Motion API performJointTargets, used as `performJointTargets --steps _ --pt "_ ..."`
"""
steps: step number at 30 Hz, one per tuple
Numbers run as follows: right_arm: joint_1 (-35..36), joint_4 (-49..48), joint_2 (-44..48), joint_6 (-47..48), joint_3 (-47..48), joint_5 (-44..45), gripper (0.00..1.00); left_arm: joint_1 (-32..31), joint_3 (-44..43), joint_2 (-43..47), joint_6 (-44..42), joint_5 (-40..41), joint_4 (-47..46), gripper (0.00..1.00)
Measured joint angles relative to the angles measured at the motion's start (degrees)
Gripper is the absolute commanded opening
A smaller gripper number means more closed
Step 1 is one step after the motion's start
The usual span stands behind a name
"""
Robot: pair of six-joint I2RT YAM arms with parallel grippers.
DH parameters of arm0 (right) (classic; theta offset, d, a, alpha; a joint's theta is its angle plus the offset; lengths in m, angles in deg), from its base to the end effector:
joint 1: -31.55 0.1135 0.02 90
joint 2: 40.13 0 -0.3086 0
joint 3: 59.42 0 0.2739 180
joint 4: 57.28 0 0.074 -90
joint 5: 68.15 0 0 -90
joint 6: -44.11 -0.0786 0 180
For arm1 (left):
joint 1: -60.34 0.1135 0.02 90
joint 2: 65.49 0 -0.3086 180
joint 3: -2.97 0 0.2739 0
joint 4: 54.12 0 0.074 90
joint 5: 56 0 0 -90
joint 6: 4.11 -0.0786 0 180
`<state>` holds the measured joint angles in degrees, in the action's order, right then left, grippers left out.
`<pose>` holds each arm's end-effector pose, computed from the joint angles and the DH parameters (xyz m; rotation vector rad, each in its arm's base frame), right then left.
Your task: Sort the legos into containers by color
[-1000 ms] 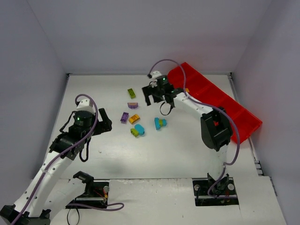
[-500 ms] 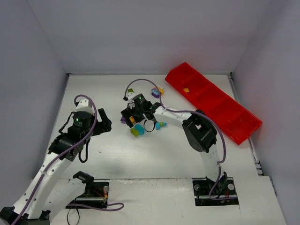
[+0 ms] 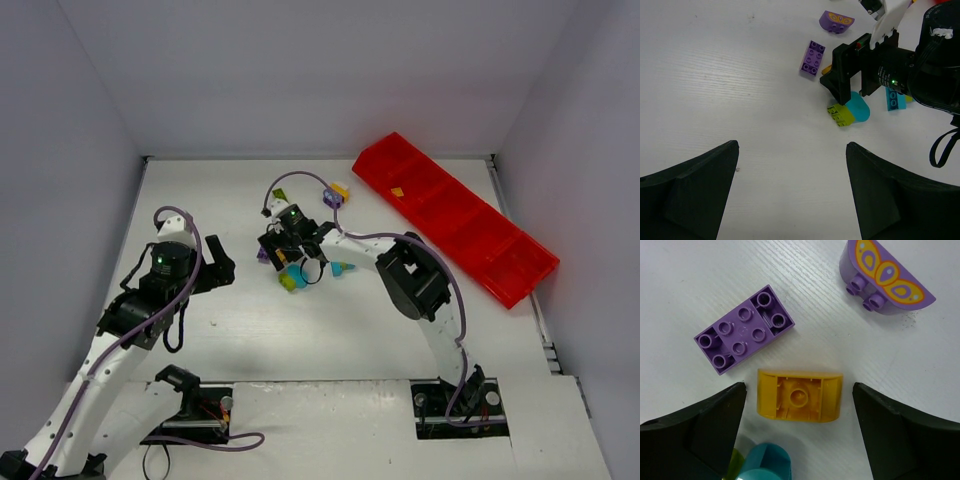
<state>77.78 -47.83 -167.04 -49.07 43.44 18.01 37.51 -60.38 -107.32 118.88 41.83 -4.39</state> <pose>0.3992 0.4243 0.1645 -0.8476 2.0406 0.5634 0.1688 -0.0595 0.3480 -0.2701 2.0728 -0.4587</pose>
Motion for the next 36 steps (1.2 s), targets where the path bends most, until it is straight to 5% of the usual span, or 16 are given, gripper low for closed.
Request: performJointTargets --steps 7,11,16,29,32,36 --pt "-0.07 -0.39 -0.13 -0.74 0.0 3.87 0.14 0.0 0.0 0.0 0.02 0.17 0.04 0.82" --pt "-0.63 -0.39 0.04 -0.42 0.0 5.81 0.09 0.0 0.0 -0.02 0.02 0.17 0.02 0.82" --pt "-6.69 0.26 4.0 0.72 -1.05 6.97 0.1 0.0 0.0 -0.68 0.04 0.13 -0.17 0.82" --pt "-36.68 -1.42 10.21 1.99 0.37 12.11 0.16 0.0 0.0 -2.43 0.13 -0.33 -1.9 0.82" --pt "-38.21 -1.36 7.21 2.6 3.34 12.41 0.27 0.0 0.0 -2.43 0.22 -0.31 -1.95 0.82" --pt "-38.51 -1.27 4.17 4.22 6.4 12.37 0.74 0.0 0.0 -2.36 0.26 -0.31 -1.99 0.82"
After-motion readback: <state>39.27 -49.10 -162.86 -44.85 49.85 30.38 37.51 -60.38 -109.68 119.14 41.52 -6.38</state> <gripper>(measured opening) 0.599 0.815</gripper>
